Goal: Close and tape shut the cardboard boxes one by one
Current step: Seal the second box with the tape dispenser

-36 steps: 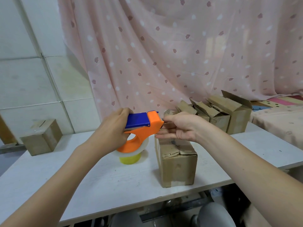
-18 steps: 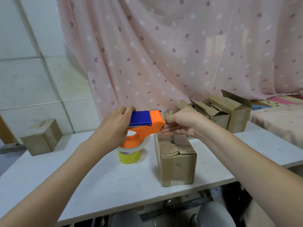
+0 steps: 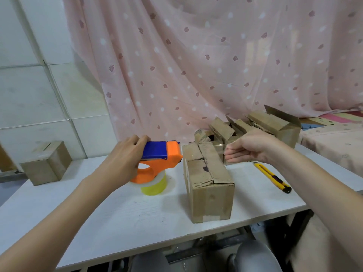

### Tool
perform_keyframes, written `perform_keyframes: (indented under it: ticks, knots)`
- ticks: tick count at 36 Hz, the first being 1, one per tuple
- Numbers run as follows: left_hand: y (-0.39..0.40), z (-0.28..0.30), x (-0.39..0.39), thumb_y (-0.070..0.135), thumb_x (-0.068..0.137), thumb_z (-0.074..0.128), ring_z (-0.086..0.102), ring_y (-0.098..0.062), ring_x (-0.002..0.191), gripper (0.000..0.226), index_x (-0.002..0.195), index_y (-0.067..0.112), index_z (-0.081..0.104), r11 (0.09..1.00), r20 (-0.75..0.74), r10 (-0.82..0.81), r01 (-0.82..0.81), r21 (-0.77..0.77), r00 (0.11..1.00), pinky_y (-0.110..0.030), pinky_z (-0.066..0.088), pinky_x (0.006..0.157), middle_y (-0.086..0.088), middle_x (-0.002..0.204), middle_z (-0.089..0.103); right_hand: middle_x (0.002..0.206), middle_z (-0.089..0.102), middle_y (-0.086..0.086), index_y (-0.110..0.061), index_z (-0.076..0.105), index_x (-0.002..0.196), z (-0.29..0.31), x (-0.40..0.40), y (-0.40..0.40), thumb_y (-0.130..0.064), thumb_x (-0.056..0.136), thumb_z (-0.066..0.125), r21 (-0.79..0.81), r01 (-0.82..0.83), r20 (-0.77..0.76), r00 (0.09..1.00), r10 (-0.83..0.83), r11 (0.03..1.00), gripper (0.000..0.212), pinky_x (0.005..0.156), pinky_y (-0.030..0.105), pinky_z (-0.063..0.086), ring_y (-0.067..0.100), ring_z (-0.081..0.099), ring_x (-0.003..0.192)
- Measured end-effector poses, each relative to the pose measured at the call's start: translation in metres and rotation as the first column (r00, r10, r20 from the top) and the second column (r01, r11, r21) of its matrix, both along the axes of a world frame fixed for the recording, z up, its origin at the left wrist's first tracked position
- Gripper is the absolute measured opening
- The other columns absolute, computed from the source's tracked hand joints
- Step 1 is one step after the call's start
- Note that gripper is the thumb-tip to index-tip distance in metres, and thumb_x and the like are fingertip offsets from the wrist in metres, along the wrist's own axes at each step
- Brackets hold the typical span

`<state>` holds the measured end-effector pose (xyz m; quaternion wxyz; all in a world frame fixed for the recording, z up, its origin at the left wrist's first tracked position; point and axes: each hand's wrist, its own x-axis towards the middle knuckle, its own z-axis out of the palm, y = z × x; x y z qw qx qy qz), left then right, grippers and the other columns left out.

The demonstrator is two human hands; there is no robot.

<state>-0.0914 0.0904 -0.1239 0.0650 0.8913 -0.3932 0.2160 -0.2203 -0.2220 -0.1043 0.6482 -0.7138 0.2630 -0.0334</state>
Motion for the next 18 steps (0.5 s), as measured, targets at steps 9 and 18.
perform_keyframes:
  ticks: [9,18]
  knots:
    - [-0.011,-0.015,-0.002,-0.009,0.073,0.053,0.049,-0.026,0.086,0.061,0.129,0.016,0.048,0.999,-0.037,-0.012,0.014,0.052,0.999,-0.036,0.043,0.075,-0.004,0.1,0.05,0.074,0.072,0.022,0.019,0.064,0.107,-0.007,-0.005,-0.006,0.002,0.093,0.064,-0.138,-0.02,-0.074,0.997,0.01,0.99,0.022,0.057,0.035,0.062,0.026,0.072,0.058]
    - [-0.018,-0.019,-0.005,0.007,0.087,0.06,0.042,-0.02,0.088,0.057,0.138,0.021,0.04,0.99,-0.065,0.003,0.006,0.141,0.998,-0.029,0.028,0.073,-0.002,0.106,0.049,0.067,0.071,0.02,0.019,0.064,0.105,-0.017,-0.004,-0.007,0.002,0.094,0.064,-0.14,-0.032,-0.111,0.994,0.016,0.99,0.02,0.056,0.034,0.062,0.025,0.071,0.055]
